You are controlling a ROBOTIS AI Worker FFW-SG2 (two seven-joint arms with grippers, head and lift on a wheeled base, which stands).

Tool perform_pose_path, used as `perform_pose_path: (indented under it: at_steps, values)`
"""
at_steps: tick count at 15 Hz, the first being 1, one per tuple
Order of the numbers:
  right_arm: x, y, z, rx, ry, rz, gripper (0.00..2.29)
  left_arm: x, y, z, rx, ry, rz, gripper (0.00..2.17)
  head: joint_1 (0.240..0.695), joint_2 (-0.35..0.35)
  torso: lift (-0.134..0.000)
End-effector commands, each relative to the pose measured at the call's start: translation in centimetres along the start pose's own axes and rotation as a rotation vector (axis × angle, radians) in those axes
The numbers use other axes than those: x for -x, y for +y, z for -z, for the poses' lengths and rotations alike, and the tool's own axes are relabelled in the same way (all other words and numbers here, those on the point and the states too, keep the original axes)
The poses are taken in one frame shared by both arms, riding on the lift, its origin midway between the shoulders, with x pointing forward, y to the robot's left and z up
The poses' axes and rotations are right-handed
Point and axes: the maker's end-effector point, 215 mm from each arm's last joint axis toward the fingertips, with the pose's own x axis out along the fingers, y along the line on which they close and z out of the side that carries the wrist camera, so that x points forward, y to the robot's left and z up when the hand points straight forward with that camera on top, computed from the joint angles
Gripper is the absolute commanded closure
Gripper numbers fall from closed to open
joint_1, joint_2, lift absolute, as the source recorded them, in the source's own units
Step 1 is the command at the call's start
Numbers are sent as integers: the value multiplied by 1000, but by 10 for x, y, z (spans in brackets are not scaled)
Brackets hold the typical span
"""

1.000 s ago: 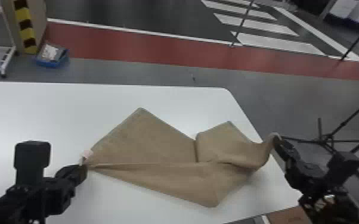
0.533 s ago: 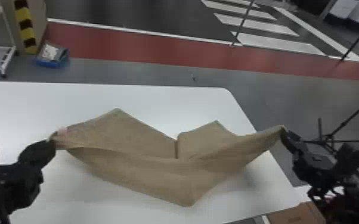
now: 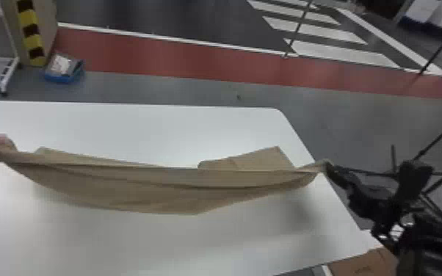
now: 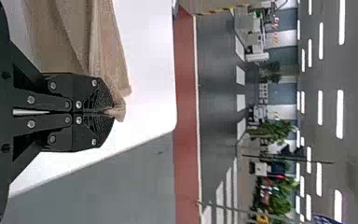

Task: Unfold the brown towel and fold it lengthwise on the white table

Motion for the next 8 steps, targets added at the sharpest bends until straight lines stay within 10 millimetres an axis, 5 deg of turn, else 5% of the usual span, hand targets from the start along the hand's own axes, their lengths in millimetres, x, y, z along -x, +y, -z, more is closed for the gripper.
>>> perform_pose_path:
  at_steps: [1,5,8]
  values:
    - [-36,54,-9,-76,54,-99,1484,-16,17,-22,16,-40,-15,1801,695,-338,-123]
    - [-112,111,-112,-78,-15,-179,1484,-90,63,-57,82,-60,-64,1801,695,-177,-123]
    - [-162,131,-188,-97,-68,-207,1484,-162,103,-93,143,-70,-103,1787,625,-104,-123]
